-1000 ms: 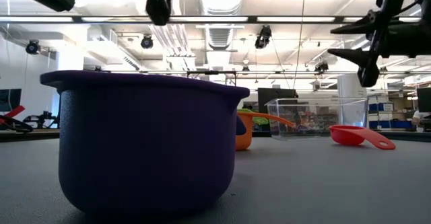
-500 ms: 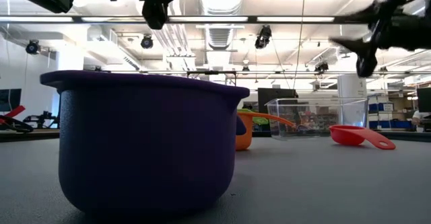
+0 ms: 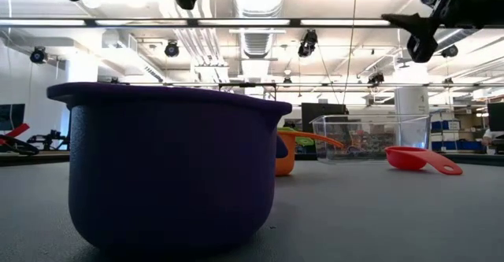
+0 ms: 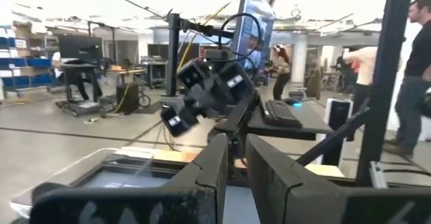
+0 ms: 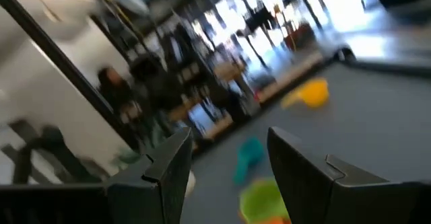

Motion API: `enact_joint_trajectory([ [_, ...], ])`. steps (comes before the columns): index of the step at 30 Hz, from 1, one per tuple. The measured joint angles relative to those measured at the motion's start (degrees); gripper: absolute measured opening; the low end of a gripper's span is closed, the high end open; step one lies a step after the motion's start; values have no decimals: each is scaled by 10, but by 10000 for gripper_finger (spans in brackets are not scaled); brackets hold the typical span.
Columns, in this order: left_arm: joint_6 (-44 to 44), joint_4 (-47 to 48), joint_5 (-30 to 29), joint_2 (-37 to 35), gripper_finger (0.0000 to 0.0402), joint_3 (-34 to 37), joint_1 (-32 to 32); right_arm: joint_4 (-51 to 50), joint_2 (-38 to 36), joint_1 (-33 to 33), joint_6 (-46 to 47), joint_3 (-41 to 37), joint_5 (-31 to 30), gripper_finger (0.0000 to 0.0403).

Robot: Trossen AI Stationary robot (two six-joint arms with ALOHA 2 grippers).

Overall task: Nest measuring cups in basket
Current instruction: Stack the violet measuring cup on top of the light green measuring cup

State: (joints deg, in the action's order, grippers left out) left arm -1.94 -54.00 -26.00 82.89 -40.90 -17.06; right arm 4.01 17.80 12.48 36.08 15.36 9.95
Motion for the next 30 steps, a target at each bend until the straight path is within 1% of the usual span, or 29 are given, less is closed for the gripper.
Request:
enact_joint_trajectory([
  [3,-11,2,0,0,39,1,6,-45,46,-33,-6,12,-40,183],
  [6,-17,2,-4,-2,39,1,15,-57,90,-88,-3,6,-115,183],
  [9,-14,6,-24,-6,39,1,24,-54,133,-160,-11,-9,-199,183],
  [12,-20,9,-27,-10,39,2,33,-40,175,-236,-40,-10,-276,183],
  [16,-21,10,-26,-11,39,2,47,49,238,-328,-89,-9,-330,183],
  [18,-21,10,-26,-11,39,2,56,111,270,-359,-114,0,-344,183],
  [20,-19,9,-26,-8,39,2,65,131,306,-377,-137,8,-346,183],
  [25,-2,15,-20,-2,39,2,78,145,387,-388,-151,60,-341,183],
  [30,3,24,-18,-2,39,2,80,125,469,-388,-165,116,-333,183],
])
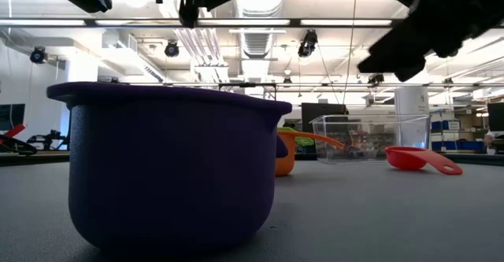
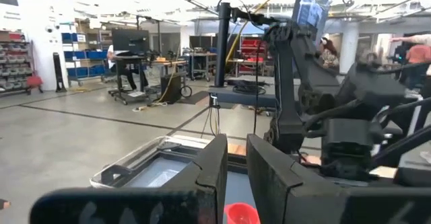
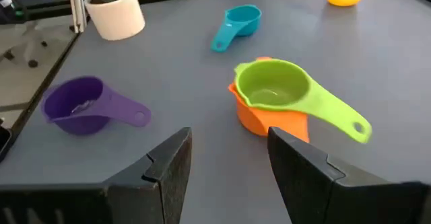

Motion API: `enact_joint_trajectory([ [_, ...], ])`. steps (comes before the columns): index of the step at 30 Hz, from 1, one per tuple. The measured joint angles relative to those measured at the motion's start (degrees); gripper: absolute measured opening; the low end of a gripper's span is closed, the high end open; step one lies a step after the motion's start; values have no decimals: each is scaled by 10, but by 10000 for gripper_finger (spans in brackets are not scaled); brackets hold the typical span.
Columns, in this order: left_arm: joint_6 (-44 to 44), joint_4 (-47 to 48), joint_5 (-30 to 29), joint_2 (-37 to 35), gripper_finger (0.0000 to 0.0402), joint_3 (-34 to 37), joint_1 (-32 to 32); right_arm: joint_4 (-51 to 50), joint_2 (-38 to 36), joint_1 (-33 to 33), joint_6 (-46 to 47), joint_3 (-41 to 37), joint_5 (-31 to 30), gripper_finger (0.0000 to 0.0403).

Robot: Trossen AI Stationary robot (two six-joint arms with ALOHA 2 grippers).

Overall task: Nest measuring cups in basket
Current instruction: Stack the violet measuring cup on top of the light green measuring cup

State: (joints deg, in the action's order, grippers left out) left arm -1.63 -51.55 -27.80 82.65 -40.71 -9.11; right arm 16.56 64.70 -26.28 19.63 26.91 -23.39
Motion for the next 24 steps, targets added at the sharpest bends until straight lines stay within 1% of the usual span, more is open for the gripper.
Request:
enact_joint_trajectory([
  [8,3,6,0,0,39,0,0,0,118,-3,-33,86,54,183],
  [13,11,15,0,0,39,0,-1,-2,176,-6,-42,124,60,183],
  [19,16,16,0,0,39,0,-1,-1,221,-10,-47,152,75,183],
  [22,21,18,0,0,39,0,-1,0,232,-10,-45,161,78,183],
  [24,25,19,0,0,39,0,-1,2,236,-10,-36,169,90,183],
])
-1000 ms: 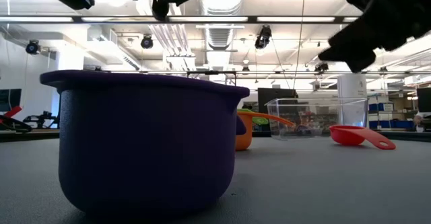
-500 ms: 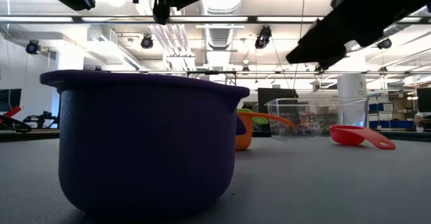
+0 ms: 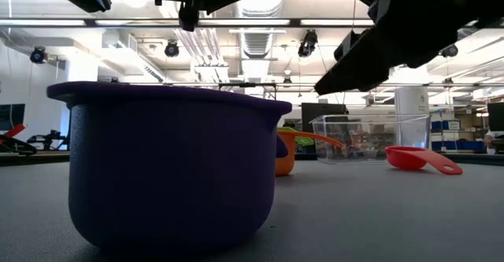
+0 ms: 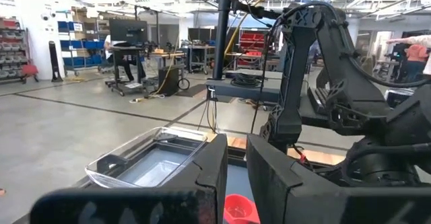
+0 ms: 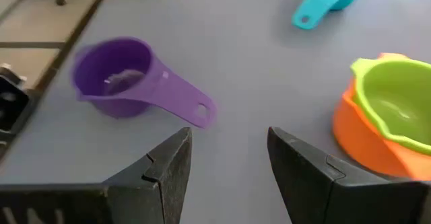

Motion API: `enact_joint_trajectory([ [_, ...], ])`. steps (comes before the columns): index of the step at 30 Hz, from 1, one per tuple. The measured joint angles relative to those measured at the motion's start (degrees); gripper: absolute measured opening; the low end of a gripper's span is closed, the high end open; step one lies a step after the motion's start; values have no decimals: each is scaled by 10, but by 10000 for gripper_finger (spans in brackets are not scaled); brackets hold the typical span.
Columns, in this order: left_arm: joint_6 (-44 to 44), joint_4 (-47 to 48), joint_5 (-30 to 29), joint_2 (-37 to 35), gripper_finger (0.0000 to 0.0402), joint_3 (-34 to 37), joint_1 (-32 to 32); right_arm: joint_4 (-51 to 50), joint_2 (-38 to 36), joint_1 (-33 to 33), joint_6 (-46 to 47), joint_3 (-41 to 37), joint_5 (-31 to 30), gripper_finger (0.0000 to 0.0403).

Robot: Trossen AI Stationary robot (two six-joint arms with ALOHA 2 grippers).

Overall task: Nest measuring cups in basket
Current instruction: Stack the violet measuring cup on top of the light green measuring cup

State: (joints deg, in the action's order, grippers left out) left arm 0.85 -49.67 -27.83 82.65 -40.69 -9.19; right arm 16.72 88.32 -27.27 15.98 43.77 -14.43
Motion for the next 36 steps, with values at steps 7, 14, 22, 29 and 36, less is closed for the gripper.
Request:
enact_joint_trajectory([
  [7,14,-3,3,0,39,0,0,4,-5,-5,-2,13,10,183],
  [14,22,-3,3,0,39,0,-1,3,-5,-6,-5,16,10,183],
  [22,37,2,5,6,39,0,-2,52,-1,-14,-12,17,9,183],
  [29,38,-7,5,30,39,0,-2,62,-1,-23,-31,17,11,183],
  [36,42,-2,5,54,39,-28,-1,63,0,-43,-36,17,25,183],
])
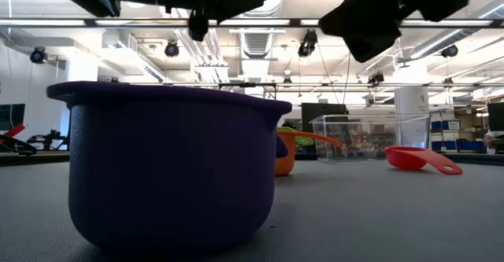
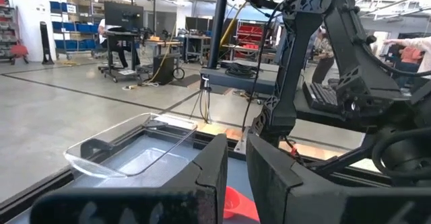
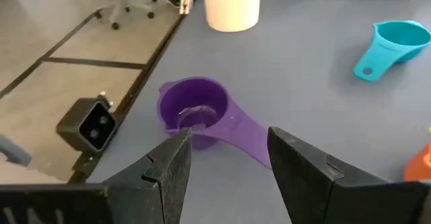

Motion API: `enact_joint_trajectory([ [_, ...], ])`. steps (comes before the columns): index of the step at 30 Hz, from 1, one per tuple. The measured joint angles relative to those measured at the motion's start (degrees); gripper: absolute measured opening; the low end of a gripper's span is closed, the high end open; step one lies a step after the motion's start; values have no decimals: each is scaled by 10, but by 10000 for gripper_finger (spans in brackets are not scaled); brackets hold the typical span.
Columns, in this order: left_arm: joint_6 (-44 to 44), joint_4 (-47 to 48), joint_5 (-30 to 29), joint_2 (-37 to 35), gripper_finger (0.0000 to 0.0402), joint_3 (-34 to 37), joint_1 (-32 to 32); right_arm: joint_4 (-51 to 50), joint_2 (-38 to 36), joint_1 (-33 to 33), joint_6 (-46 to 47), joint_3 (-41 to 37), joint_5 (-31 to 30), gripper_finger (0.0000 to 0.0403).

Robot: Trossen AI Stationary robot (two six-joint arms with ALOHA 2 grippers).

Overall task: Nest measuring cups in basket
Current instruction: Stack the violet measuring cup on top of the light green measuring cup

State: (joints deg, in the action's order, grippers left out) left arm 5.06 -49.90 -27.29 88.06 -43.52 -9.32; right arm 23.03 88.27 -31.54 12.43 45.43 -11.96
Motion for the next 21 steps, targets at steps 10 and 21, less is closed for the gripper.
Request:
enact_joint_trajectory([
  [10,-4,98,-1,19,39,-50,0,1,0,-6,-25,0,-20,183],
  [21,0,108,-3,19,39,-56,1,36,89,-13,-45,26,-20,183],
])
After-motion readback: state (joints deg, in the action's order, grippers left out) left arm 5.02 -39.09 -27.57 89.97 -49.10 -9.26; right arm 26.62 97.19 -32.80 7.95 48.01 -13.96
